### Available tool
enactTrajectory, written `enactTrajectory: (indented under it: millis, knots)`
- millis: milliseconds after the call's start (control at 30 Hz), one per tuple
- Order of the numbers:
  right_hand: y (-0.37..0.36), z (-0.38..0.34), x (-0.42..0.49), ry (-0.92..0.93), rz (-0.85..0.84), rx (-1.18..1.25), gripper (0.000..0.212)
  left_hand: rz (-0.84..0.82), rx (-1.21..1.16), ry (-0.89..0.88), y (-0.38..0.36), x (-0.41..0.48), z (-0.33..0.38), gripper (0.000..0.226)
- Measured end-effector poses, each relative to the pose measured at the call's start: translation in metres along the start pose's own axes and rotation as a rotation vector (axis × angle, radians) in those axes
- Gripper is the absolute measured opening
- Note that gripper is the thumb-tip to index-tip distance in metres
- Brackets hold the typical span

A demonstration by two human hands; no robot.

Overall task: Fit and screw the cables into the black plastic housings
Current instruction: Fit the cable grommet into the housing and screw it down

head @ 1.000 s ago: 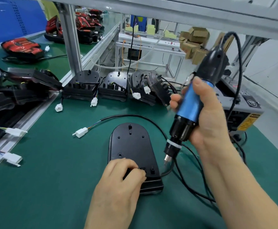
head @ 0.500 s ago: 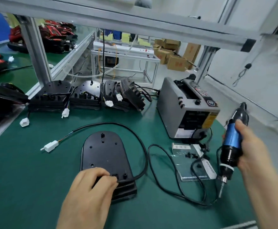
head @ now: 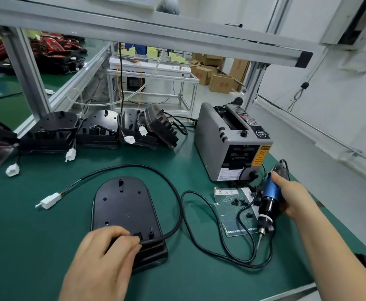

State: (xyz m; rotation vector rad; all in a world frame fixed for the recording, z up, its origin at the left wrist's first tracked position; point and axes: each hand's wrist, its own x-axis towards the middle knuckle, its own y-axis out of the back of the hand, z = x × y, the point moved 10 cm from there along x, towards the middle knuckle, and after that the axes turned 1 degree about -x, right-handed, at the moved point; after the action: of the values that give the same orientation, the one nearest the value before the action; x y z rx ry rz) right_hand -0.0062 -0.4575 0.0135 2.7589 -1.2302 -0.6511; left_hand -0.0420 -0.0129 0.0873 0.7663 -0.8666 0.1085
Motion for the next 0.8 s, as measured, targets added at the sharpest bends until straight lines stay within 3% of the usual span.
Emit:
enactTrajectory:
  millis: [133, 333, 800]
  knots:
    - [-0.001, -0.011, 0.0, 0.112, 0.035, -0.199, 0.037, 0.0, -0.003, -0.007, 0.001, 0.001, 0.001, 0.007]
    - [0.006, -0.017, -0.001, 0.191, 0.134, -0.502, 0.039, 0.009, -0.013, -0.005, 0.001, 0.0, 0.002, 0.006]
    - [0.011, -0.021, -0.001, 0.256, 0.267, -0.869, 0.042, 0.007, -0.003, 0.013, 0.001, -0.001, 0.001, 0.007]
